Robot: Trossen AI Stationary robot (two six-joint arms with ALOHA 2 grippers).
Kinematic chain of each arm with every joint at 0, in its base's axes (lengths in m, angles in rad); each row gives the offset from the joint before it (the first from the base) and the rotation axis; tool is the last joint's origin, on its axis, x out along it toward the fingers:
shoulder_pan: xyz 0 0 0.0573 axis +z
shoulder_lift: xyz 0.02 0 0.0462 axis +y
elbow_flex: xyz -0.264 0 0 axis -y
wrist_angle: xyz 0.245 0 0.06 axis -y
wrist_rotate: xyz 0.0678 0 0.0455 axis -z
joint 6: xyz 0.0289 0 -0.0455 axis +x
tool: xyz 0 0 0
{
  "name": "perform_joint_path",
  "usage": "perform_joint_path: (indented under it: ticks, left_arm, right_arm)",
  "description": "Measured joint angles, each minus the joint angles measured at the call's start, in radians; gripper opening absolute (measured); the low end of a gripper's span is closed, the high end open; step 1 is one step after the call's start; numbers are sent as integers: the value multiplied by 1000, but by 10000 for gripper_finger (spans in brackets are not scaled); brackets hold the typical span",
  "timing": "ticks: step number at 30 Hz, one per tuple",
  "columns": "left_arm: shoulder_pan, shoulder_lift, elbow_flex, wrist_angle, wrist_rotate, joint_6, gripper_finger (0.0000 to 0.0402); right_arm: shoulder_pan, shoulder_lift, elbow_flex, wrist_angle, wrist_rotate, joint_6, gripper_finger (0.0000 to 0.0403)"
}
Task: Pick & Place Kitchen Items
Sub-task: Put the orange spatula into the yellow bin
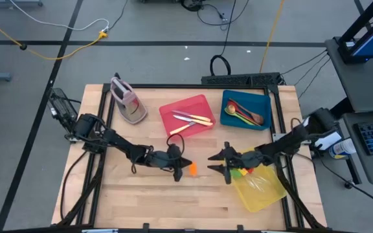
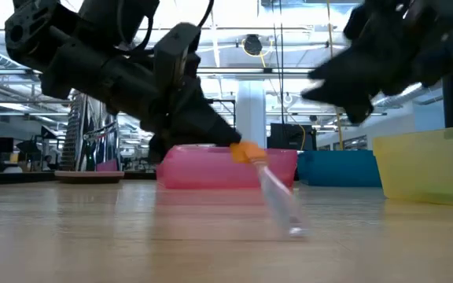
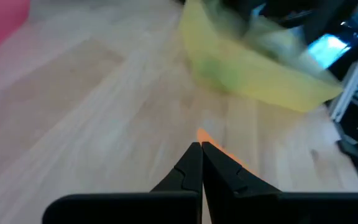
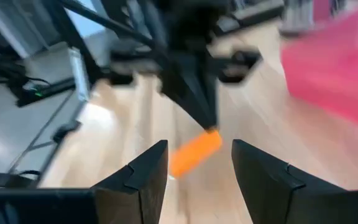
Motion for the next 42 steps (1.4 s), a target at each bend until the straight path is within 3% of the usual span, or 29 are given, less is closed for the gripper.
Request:
perform_joint_path:
  ticks: [4, 10, 18, 24, 31, 35, 42]
  left_arm:
    - [4, 0, 0, 76, 11, 53, 1]
    - [10, 0, 0, 144, 11, 118, 1]
    - [16, -20, 0, 177, 8, 162, 1]
    - [16, -102, 1, 176, 5, 234, 1]
    - [15, -188, 1, 122, -22, 290, 1]
    - [14, -190, 1, 118, -39, 289, 1]
    - [13, -189, 1, 105, -46, 288, 1]
  right_arm:
    - [-27, 104, 25, 8, -7, 88, 171]
    - [-65, 200, 69, 73, -204, 115, 171]
    - [-82, 278, 114, 76, -217, 164, 171]
    - [-87, 288, 121, 97, -289, 162, 171]
    - [-87, 288, 121, 155, -290, 71, 168]
    - [-87, 288, 121, 180, -289, 20, 131]
    - [-89, 288, 121, 176, -276, -2, 12]
